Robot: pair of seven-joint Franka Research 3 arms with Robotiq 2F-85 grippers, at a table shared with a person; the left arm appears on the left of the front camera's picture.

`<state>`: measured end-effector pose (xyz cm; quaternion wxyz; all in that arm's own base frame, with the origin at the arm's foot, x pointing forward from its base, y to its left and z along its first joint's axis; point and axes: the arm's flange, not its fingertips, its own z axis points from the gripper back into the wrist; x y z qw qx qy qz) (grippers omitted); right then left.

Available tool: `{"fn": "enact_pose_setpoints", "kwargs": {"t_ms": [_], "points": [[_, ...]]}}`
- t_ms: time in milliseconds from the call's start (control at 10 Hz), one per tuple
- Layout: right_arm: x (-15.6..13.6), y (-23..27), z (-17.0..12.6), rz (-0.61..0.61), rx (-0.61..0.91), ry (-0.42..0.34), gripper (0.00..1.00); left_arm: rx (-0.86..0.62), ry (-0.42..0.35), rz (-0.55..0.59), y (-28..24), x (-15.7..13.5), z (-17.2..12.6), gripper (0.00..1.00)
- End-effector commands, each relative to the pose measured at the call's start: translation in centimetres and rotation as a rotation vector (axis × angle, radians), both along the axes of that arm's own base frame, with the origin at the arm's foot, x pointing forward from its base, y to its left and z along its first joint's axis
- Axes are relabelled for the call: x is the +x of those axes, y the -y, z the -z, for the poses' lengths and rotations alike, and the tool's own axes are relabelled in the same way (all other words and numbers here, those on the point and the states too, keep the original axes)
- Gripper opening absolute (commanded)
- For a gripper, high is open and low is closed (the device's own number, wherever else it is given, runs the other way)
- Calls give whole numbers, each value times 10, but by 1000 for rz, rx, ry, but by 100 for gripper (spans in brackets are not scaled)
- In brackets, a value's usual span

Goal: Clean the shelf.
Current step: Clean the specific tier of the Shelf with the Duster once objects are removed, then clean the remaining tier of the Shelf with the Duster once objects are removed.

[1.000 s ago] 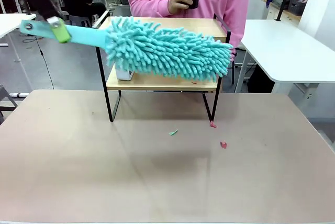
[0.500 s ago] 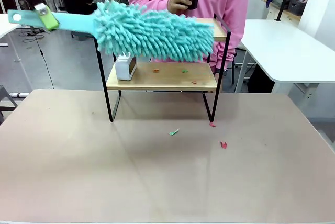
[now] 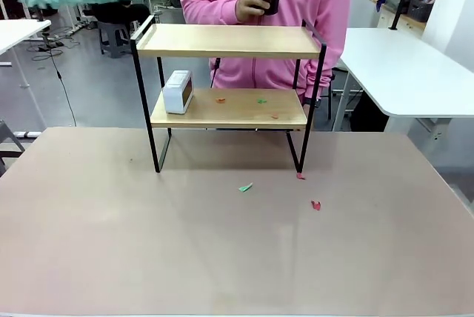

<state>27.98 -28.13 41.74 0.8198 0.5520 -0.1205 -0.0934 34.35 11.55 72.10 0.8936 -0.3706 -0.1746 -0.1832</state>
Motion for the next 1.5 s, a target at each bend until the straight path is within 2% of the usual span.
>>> {"fn": "enact_pose_setpoints", "kwargs": {"t_ms": [0, 100, 200, 300, 400, 500, 600, 1400], "points": [[-1, 1, -1, -17, -7, 25, 100, -113, -51, -353, -9, -4, 49, 0], [-1, 1, -1, -17, -7, 25, 100, -151, -172, -392, -14, -2, 76, 0], [-1, 1, -1, -17, -7, 25, 100, -107, -236, -494, -7, 5, 103, 0], [-1, 1, -1, -17, -7, 25, 100, -60, -269, -601, 4, 23, 127, 0], [-1, 1, -1, -17, -7, 25, 100, -63, -395, -547, 17, 49, 150, 0], [-1, 1, -1, -17, -7, 25, 100, 73, -539, -574, 28, 66, 165, 0], [-1, 1, -1, -17, -7, 25, 100, -53, -311, -555, -9, 30, 147, 0], [-1, 1, -1, -17, -7, 25, 100, -53, -311, -555, -9, 30, 147, 0]]}}
